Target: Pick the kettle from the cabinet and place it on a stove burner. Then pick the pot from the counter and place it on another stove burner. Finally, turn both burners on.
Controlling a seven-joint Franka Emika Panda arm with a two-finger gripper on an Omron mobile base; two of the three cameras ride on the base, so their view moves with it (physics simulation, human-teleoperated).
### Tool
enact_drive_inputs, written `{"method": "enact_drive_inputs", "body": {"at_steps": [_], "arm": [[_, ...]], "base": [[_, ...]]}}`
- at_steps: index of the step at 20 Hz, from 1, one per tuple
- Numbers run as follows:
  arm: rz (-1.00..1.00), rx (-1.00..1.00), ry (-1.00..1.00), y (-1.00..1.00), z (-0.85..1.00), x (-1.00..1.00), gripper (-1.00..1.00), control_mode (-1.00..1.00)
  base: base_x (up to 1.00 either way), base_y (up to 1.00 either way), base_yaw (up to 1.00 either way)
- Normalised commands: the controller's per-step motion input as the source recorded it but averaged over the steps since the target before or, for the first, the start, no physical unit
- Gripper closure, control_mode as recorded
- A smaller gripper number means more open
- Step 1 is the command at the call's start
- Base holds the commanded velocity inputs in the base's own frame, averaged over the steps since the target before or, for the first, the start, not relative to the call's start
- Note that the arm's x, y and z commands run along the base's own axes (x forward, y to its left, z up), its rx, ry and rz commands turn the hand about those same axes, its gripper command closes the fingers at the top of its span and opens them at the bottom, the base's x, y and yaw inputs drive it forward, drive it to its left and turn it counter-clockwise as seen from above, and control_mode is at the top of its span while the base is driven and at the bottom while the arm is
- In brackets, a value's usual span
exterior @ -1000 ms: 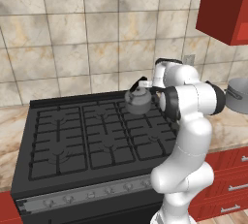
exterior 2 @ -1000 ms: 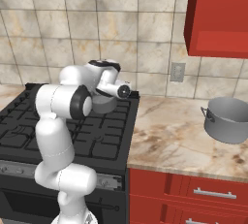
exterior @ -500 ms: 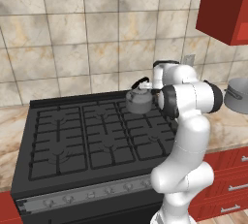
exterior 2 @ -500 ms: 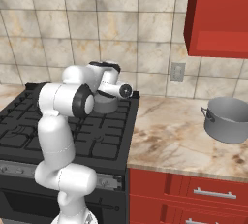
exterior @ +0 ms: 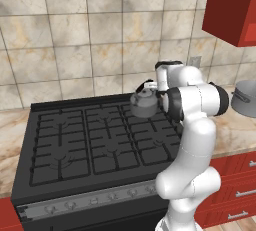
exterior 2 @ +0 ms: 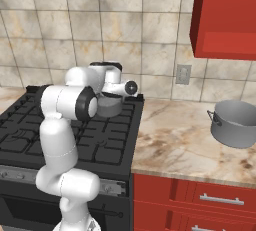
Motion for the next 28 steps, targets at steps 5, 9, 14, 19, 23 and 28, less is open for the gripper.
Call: {"method": "enact_drive_inputs", "body": {"at_steps": [5, 9, 14, 19, 23, 28], "arm": [[0.0, 0.01, 0.0, -0.02, -0.08, -0.15, -1.0, -1.0], [0.0, 0.01, 0.0, 0.0, -0.05, -0.12, -1.0, -1.0], [0.01, 0.04, -0.02, -0.12, 0.01, -0.14, -1.0, -1.0], [0.04, 0.05, -0.01, -0.16, 0.02, -0.1, -1.0, -1.0], [0.03, 0.03, 0.0, -0.19, 0.06, -0.1, -1.0, -1.0], [0.01, 0.01, 0.0, -0.1, 0.26, -0.09, -1.0, -1.0]], "base": [[0.0, 0.0, 0.0], [0.0, 0.0, 0.0], [0.0, 0.0, 0.0], [0.0, 0.0, 0.0], [0.0, 0.0, 0.0], [0.0, 0.0, 0.0]]}}
